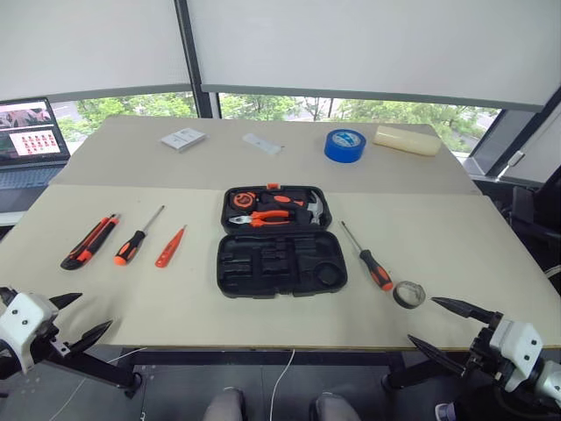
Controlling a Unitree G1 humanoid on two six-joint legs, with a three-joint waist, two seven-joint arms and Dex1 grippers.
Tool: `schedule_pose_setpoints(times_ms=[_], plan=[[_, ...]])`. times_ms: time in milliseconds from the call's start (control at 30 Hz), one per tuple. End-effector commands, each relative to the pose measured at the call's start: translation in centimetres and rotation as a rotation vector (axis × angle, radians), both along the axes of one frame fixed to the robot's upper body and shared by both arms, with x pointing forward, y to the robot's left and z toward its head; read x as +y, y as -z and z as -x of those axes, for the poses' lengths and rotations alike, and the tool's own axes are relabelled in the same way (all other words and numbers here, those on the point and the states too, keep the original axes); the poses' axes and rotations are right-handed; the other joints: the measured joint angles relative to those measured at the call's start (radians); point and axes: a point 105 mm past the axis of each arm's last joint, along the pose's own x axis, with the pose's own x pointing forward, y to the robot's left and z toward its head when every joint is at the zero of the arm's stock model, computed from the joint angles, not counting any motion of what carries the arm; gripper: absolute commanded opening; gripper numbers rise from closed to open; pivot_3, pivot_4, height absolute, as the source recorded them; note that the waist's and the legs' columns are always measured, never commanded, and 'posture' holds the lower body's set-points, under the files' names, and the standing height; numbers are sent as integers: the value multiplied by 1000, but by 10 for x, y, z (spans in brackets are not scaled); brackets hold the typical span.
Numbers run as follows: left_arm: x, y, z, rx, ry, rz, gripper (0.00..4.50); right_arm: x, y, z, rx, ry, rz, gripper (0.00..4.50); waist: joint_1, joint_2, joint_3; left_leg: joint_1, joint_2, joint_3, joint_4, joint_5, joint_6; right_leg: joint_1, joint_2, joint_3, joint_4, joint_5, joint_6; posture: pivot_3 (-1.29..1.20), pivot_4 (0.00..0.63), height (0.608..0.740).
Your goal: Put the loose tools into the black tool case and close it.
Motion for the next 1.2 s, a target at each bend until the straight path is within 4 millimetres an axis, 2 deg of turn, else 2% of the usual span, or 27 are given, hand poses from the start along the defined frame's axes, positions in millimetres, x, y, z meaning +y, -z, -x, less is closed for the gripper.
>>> schedule_pose_setpoints(times_ms=[33, 133, 300, 400, 467, 600, 700, 800, 967, 1100, 1200], plan=[[3, -11, -1, -51, -61, 61, 4500, 11, -20, -11, -110, -33, -33, 4488, 0, 0, 0, 0, 0, 0, 0, 0, 0, 0, 0, 0, 0, 0, 0, 0, 150, 740], [22, -16, 3, -108, -276, 246, 4500, 37, -45, -22, -158, -120, -195, 4488, -14, 0, 0, 1, 1, 0, 0, 0, 0, 0, 0, 0, 0, 0, 0, 0, 150, 740], [51, -13, 23, -177, -561, 359, 4500, 50, -70, -31, -223, -127, -329, 4488, -9, -4, 0, 1, 3, 0, 1, 0, 0, 1, 1, -1, 3, 2, 0, 0, 150, 740], [53, -11, 28, -176, -643, 420, 4500, 55, -76, -32, -251, -127, -364, 4488, -5, -5, 0, 0, 2, 0, 1, 0, 0, 1, 1, 0, 1, 2, 0, 0, 150, 740], [47, -17, 23, -172, -638, 487, 4500, 61, -77, -32, -262, -141, -377, 4488, 2, -6, 0, 0, 1, 0, 1, 0, 0, 0, 1, -1, 1, 2, 0, 0, 150, 740], [22, -33, -14, -95, -544, 493, 4500, 67, -76, -34, -265, -170, -380, 4488, 17, -7, -1, 0, 2, 0, 2, 0, 0, -2, 1, -2, 1, 2, 0, 0, 150, 740], [12, -39, -39, -43, -538, 472, 4500, 68, -77, -37, -272, -177, -371, 4488, 21, -7, 0, 0, 2, 1, 1, 0, -1, -3, 1, -2, 1, 3, -2, 0, 150, 740], [4, -39, -69, 23, -519, 418, 4500, 69, -79, -42, -286, -184, -361, 4488, 16, -6, 0, 0, 2, 1, 2, 0, -1, -2, 1, -2, 1, 4, -2, 0, 150, 740], [-1, -38, -103, 74, -511, 381, 4500, 71, -82, -47, -297, -206, -340, 4488, 4, -7, -1, -1, 2, 1, 2, 1, 0, 1, 4, 1, 1, 11, 3, 0, 150, 740], [-6, -31, -128, 120, -517, 368, 4500, 73, -84, -50, -301, -223, -330, 4488, 2, -7, 0, -3, 2, 0, 1, 5, 7, -1, 6, 1, 1, 13, 1, 0, 150, 740], [-7, -23, -138, 166, -530, 357, 4500, 75, -86, -50, -299, -242, -327, 4488, 2, -7, 0, -4, 2, 0, 1, 4, 7, -1, 6, 1, 1, 12, 2, 0, 150, 740]])
